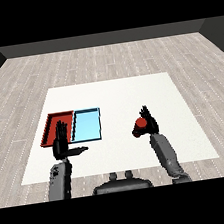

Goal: Pick the red can and put it in the red box

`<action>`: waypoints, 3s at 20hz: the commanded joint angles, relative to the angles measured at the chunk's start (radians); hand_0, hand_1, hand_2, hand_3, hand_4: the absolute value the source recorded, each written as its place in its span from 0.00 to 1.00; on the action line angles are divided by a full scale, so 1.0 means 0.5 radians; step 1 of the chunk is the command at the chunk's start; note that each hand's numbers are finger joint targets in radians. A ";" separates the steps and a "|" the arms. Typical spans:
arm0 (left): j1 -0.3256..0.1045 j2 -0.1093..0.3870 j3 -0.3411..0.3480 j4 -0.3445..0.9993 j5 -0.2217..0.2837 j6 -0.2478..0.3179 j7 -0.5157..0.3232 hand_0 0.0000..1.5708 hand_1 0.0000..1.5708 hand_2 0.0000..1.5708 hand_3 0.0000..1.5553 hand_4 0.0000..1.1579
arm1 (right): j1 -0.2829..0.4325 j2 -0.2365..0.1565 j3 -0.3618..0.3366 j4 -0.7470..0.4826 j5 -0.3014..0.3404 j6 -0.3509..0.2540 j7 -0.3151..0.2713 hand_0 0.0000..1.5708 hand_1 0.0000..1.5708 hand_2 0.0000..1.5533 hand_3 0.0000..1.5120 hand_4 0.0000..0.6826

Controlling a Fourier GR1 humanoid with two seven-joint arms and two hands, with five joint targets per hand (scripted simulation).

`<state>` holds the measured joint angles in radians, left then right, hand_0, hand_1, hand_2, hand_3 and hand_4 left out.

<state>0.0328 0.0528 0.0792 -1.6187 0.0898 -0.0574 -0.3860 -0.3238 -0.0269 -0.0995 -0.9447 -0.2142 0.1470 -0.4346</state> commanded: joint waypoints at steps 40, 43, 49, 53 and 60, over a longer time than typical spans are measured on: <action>-0.087 -0.016 -0.108 0.046 -0.144 0.047 0.057 0.00 0.00 0.00 0.00 0.00 | 0.309 0.051 0.345 -0.791 0.276 -0.435 0.185 0.91 0.91 0.92 0.93 0.95; -0.059 -0.103 -0.332 0.005 -0.228 0.137 0.102 0.00 0.00 0.00 0.00 0.00 | 0.072 -0.009 0.201 -0.640 0.223 -0.348 0.188 0.92 0.92 0.93 0.93 0.95; -0.251 -0.105 -0.498 0.122 -0.143 0.191 0.286 0.00 0.00 0.00 0.00 0.00 | 0.205 -0.026 0.242 -0.994 0.191 -0.361 0.415 0.90 0.90 0.93 0.94 0.96; -0.280 -0.105 -0.549 0.140 -0.132 0.256 0.293 0.00 0.00 0.00 0.00 0.00 | 0.073 0.052 0.420 -0.792 0.179 -0.553 0.237 0.91 0.91 0.93 0.94 0.97; -0.307 -0.106 -0.775 0.162 -0.026 0.315 0.284 0.00 0.00 0.00 0.00 0.00 | -0.251 0.053 0.767 -0.393 -0.027 -0.946 0.048 0.90 0.90 0.92 0.94 0.96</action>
<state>-0.1317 0.0006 -0.2875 -1.5178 0.0574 0.1255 -0.2521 -0.3535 -0.0025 0.1989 -1.2596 -0.1678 -0.2349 -0.3497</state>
